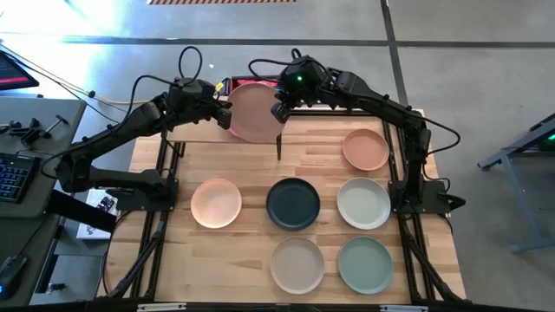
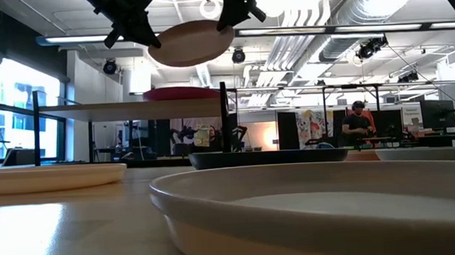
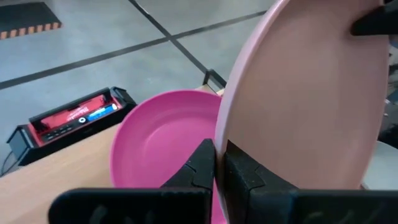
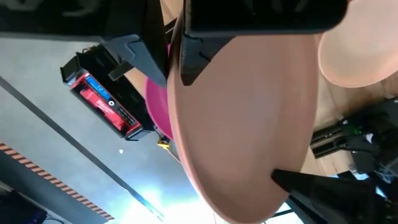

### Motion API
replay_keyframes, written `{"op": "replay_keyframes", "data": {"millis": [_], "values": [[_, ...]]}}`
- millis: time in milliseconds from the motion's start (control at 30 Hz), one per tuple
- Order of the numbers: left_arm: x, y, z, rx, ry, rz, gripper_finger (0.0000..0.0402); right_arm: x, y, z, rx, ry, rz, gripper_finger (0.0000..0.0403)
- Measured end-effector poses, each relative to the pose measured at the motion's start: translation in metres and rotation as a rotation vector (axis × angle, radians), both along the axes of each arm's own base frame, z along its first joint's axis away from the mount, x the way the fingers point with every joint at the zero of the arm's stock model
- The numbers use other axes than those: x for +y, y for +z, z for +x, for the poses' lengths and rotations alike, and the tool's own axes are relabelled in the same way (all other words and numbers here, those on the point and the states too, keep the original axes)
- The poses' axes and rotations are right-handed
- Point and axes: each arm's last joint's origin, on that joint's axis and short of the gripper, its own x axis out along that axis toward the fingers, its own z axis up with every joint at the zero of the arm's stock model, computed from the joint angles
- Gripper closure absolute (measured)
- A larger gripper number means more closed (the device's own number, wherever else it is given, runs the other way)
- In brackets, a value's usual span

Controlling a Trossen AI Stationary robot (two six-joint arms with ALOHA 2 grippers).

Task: Place and stack plates onto a shelf
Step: Stack the brown plate on top of the pink plate on the shelf

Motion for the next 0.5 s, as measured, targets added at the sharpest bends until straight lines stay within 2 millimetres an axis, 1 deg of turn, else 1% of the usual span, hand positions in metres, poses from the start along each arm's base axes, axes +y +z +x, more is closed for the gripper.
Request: {"op": "replay_keyframes", "data": {"millis": [100, 233, 367, 500], "values": [[0.0010, -0.0001, -0.0007, -0.008, -0.023, -0.014, 0.0384, 0.0000, -0.0002, -0.0001, 0.003, -0.004, -0.002, 0.0400], [0.0010, 0.0005, -0.0002, -0.020, -0.049, -0.017, 0.0354, -0.0003, -0.0001, -0.0003, 0.000, -0.011, 0.002, 0.0402], [0.0014, 0.0014, 0.0002, -0.030, -0.048, -0.013, 0.0325, -0.0006, -0.0001, -0.0004, -0.001, -0.018, 0.003, 0.0402], [0.0021, 0.0040, 0.0005, -0.052, -0.039, 0.005, 0.0308, -0.0048, -0.0001, -0.0021, -0.003, -0.031, 0.005, 0.0403]]}}
